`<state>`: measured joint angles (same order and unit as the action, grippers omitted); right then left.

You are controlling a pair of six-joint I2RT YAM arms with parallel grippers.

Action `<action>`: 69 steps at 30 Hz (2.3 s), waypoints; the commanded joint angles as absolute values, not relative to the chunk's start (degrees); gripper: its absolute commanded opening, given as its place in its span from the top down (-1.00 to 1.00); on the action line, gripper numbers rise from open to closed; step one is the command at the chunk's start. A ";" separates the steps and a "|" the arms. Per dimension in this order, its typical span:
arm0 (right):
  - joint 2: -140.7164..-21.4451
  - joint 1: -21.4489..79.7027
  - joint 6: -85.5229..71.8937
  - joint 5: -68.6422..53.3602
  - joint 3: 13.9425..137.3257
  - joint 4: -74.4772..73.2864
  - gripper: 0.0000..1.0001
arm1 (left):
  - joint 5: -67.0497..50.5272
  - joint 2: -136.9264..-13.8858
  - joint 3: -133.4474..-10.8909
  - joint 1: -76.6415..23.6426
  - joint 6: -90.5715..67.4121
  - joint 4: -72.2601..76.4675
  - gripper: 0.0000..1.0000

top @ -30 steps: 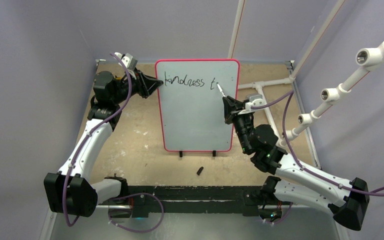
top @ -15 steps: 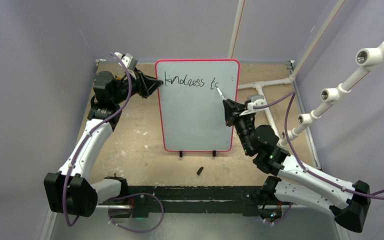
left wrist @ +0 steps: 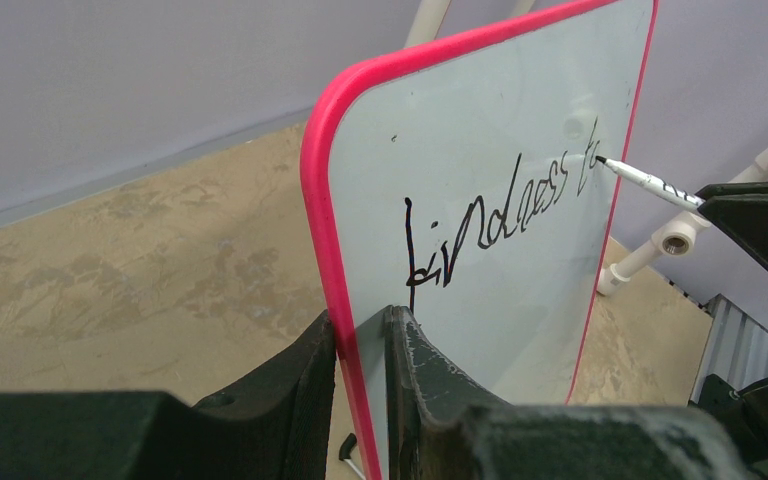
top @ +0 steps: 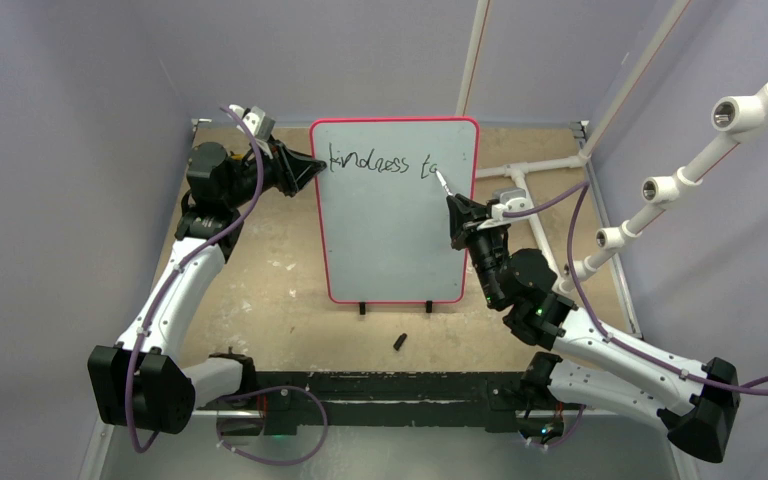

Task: Write a sentence on the whiteboard

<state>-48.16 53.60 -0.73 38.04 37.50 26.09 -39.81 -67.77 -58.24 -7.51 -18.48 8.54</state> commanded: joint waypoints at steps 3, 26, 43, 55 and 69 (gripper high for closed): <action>-48.43 53.44 2.07 38.60 40.31 29.27 1.00 | -40.61 -68.38 -57.57 -7.65 -17.93 8.61 1.00; -55.04 56.18 2.29 18.95 38.32 39.06 1.00 | -40.08 -68.36 -57.39 -7.65 -17.98 8.60 1.00; -73.33 62.88 3.25 21.51 48.14 45.80 1.00 | -40.69 -68.91 -57.20 -7.65 -18.37 8.97 1.00; -78.97 62.95 2.77 26.50 52.43 43.99 1.00 | -40.92 -68.99 -57.11 -7.65 -18.55 9.31 1.00; -77.02 62.93 -1.41 30.06 49.42 37.45 1.00 | -40.96 -68.82 -57.13 -7.65 -18.54 9.39 1.00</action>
